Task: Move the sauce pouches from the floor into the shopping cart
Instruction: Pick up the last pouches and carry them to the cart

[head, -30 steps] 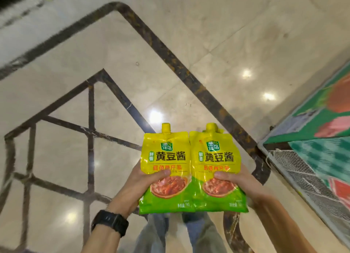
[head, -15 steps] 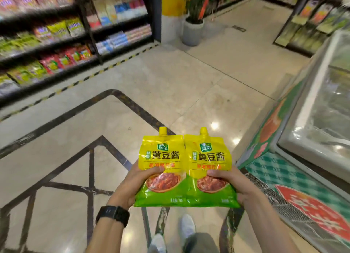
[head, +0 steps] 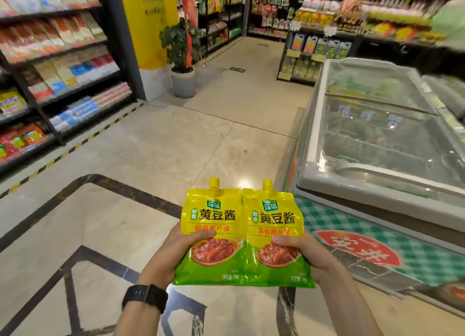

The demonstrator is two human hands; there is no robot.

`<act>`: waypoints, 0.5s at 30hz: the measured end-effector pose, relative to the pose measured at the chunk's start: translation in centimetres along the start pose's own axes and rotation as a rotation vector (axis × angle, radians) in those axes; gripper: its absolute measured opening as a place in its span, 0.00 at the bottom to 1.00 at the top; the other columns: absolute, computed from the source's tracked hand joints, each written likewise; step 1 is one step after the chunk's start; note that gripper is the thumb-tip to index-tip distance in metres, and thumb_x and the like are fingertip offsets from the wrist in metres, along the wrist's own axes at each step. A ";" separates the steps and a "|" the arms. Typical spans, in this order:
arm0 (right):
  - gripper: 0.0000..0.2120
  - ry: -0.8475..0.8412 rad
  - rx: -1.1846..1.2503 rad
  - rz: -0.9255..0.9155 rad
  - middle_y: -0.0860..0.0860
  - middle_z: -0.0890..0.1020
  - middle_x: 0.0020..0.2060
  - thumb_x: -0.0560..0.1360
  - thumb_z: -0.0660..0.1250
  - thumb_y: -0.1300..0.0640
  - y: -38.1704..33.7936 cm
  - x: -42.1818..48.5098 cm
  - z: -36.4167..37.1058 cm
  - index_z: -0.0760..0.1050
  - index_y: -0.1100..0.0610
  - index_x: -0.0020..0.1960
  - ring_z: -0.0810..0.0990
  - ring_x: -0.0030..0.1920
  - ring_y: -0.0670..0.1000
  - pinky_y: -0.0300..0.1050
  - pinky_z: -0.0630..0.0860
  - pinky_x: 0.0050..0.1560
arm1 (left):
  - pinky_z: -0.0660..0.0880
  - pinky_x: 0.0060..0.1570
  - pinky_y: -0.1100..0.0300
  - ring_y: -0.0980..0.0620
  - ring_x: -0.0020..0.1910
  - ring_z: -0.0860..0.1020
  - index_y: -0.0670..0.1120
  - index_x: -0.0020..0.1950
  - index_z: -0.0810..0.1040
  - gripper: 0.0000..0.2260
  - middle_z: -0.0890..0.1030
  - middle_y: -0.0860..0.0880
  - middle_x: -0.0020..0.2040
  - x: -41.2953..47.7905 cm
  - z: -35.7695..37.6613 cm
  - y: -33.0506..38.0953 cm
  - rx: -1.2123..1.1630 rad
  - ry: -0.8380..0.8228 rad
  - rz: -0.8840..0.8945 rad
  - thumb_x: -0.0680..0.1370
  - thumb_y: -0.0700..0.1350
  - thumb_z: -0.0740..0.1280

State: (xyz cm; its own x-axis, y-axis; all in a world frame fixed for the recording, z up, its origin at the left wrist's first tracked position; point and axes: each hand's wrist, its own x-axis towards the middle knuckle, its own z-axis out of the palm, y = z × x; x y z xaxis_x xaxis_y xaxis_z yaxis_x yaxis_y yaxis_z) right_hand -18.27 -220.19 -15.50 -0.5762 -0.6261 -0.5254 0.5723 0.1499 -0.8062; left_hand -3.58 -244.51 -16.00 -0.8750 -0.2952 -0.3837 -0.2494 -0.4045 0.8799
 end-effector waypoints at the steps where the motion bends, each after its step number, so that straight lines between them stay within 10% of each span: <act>1: 0.47 0.021 0.020 -0.010 0.63 0.83 0.55 0.46 0.86 0.58 0.1 -0.8 -1.3 0.75 0.58 0.64 0.83 0.54 0.66 0.59 0.82 0.48 | 0.80 0.54 0.46 0.37 0.53 0.84 0.43 0.64 0.78 0.36 0.85 0.40 0.56 0.4 1.4 -0.1 0.009 -0.020 -0.011 0.58 0.48 0.80; 9: 0.53 0.250 0.109 -0.089 0.59 0.85 0.53 0.39 0.87 0.50 2.1 -8.2 -15.9 0.75 0.56 0.63 0.84 0.53 0.63 0.62 0.78 0.58 | 0.78 0.59 0.42 0.37 0.54 0.84 0.46 0.61 0.80 0.26 0.85 0.40 0.56 4.4 16.8 -3.1 0.145 -0.179 -0.124 0.64 0.43 0.79; 15: 0.50 0.409 0.310 -0.181 0.60 0.84 0.54 0.43 0.87 0.51 4.9 -16.6 -26.4 0.76 0.57 0.63 0.83 0.54 0.64 0.61 0.78 0.57 | 0.78 0.60 0.40 0.38 0.55 0.84 0.45 0.65 0.78 0.38 0.85 0.41 0.57 6.7 30.4 -6.1 0.307 -0.363 -0.180 0.57 0.49 0.82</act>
State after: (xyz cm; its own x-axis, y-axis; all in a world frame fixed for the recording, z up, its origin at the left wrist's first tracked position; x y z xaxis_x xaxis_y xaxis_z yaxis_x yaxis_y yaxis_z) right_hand -21.35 -188.84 -17.89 -0.8261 -0.2626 -0.4986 0.5526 -0.2042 -0.8080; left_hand -20.55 -217.69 -15.42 -0.8811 0.0973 -0.4628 -0.4723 -0.1319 0.8715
